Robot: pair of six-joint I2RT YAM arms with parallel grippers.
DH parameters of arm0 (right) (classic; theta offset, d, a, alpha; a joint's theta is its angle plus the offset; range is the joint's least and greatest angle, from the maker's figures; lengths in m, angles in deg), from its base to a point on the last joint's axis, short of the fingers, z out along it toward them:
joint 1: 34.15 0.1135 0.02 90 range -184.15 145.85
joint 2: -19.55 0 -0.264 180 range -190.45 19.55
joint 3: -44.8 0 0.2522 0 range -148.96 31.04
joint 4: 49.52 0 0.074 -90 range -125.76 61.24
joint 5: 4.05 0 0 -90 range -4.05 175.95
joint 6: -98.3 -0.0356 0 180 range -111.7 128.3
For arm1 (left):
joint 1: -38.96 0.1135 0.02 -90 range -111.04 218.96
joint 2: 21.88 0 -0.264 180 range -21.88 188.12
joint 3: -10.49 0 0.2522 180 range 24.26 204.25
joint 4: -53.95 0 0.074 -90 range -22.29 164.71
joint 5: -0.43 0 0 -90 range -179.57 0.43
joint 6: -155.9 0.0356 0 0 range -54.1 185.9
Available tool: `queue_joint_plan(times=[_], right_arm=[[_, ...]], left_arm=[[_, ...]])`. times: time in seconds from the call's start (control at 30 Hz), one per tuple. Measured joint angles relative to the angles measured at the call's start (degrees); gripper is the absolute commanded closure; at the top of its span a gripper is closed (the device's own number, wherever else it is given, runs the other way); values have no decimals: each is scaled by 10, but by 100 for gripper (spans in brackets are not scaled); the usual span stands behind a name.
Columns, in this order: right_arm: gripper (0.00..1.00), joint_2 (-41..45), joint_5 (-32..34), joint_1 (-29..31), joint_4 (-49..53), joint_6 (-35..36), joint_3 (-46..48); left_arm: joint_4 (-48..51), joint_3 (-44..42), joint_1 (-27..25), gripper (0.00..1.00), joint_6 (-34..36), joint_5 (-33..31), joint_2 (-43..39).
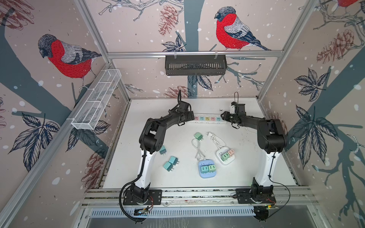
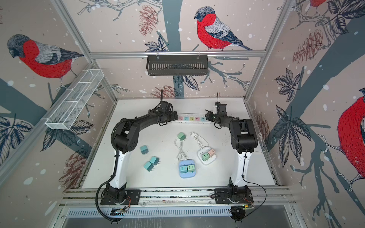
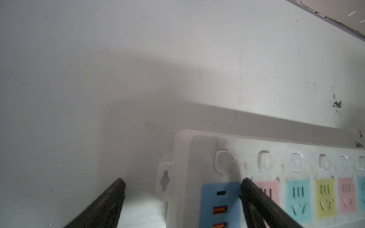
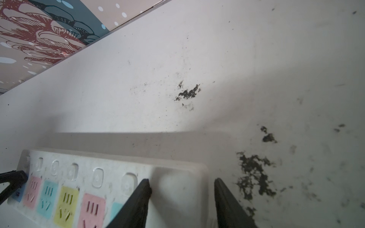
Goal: Insert the plug
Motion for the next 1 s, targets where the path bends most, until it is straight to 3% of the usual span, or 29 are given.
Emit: queue_joint_plan(times=[0.43, 0.77, 1.0], right_arm=[[49, -3, 9, 7, 3, 13, -6], [49, 31, 19, 32, -8, 25, 41], [49, 48, 54, 88, -41, 15, 76]], left_arm=[[-70, -37, 1, 12, 24, 68, -8], [-144, -209, -4, 12, 18, 85, -111], [-175, -327, -4, 12, 15, 40, -190]])
